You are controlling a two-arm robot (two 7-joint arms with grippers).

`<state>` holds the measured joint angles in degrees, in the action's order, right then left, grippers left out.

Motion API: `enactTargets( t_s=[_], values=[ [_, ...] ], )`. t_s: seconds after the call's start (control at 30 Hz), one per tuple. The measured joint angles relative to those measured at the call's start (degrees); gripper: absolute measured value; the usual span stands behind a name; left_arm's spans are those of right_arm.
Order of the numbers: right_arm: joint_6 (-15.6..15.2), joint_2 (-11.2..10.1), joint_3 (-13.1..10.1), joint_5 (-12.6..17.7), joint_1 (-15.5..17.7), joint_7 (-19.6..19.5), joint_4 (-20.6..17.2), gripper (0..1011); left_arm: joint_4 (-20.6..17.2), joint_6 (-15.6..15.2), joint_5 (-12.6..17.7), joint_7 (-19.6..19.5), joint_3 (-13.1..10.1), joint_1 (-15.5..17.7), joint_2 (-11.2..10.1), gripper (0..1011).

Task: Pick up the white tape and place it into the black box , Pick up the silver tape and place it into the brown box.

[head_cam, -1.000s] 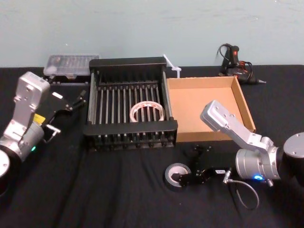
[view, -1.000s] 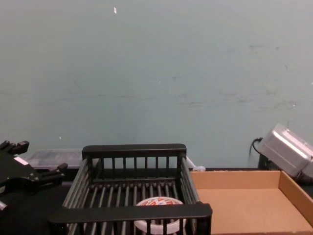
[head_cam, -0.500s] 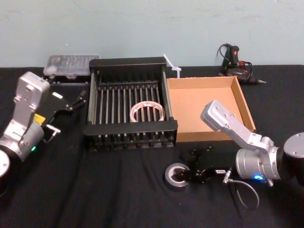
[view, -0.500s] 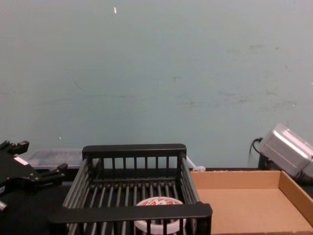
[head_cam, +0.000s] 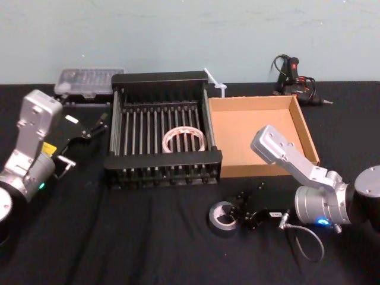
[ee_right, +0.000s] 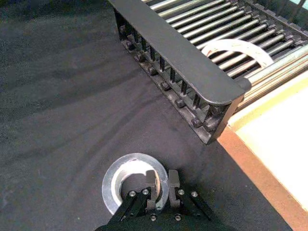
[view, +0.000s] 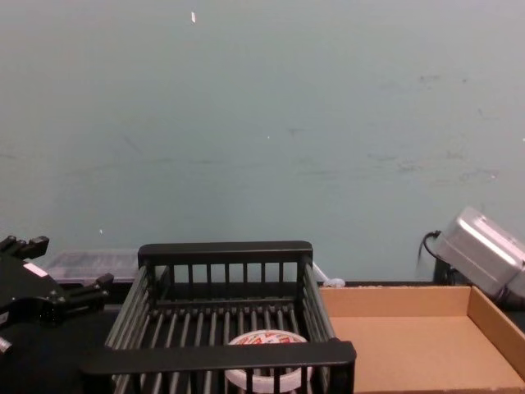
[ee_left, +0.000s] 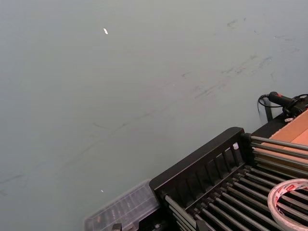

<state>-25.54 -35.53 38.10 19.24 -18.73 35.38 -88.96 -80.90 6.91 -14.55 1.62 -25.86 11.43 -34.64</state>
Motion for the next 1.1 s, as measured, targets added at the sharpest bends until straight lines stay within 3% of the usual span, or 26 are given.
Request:
enactTargets(
  t_s=[0.2,0.57,1.1],
  values=[
    [0.16,-0.02,-0.21,0.12,0.17,-0.05,-0.04,162,0.0,0.0,0.0,0.0,0.0,0.0,0.0,1001],
    [1.14,-0.5,-3.07,3.2,1.3,-0.95,-1.05,164,0.0,0.0,0.0,0.0,0.0,0.0,0.0,1001],
    [1.56,0.25,-8.84,5.23,-0.61,-7.19,0.85,162,0.0,0.0,0.0,0.0,0.0,0.0,0.0,1001]
  ],
)
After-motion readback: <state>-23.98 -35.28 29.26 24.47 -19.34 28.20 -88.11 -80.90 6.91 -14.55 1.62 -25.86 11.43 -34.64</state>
